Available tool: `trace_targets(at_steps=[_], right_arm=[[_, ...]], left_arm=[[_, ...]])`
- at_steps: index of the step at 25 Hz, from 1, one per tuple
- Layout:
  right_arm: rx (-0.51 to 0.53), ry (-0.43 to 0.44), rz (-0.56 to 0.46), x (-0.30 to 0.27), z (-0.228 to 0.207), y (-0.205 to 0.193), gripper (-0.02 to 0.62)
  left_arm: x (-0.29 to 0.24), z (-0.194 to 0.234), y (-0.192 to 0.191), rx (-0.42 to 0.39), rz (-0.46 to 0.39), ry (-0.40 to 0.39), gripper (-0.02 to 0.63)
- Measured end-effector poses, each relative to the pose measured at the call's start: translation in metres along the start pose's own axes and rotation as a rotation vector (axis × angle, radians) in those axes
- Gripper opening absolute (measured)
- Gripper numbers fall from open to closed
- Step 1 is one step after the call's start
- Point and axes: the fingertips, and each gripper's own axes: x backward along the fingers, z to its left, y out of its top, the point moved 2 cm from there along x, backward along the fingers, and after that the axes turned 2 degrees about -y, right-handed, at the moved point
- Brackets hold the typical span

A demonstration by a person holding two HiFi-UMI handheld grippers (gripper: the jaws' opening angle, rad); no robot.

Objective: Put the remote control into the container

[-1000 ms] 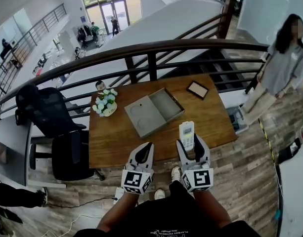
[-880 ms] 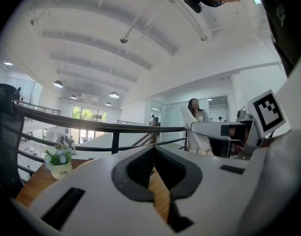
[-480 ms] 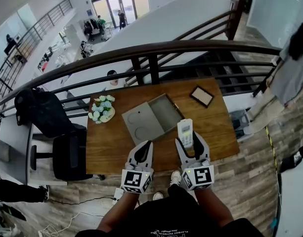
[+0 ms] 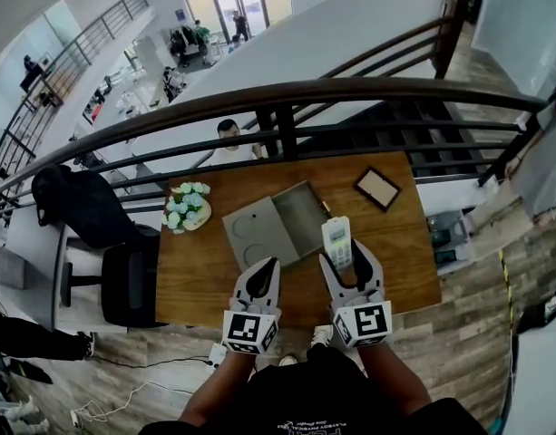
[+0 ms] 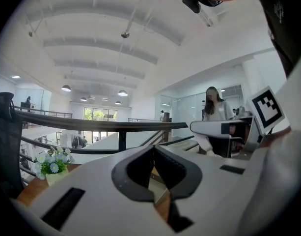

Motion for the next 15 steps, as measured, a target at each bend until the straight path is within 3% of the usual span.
trace_targets(at_steps=[15], right_arm=[[-0.035, 0.052, 0.041, -0.043, -0.017, -0.013, 0.262]], left_arm=[[-0.029, 0.033, -0.004, 0.012, 0.02, 0.089, 0.006]])
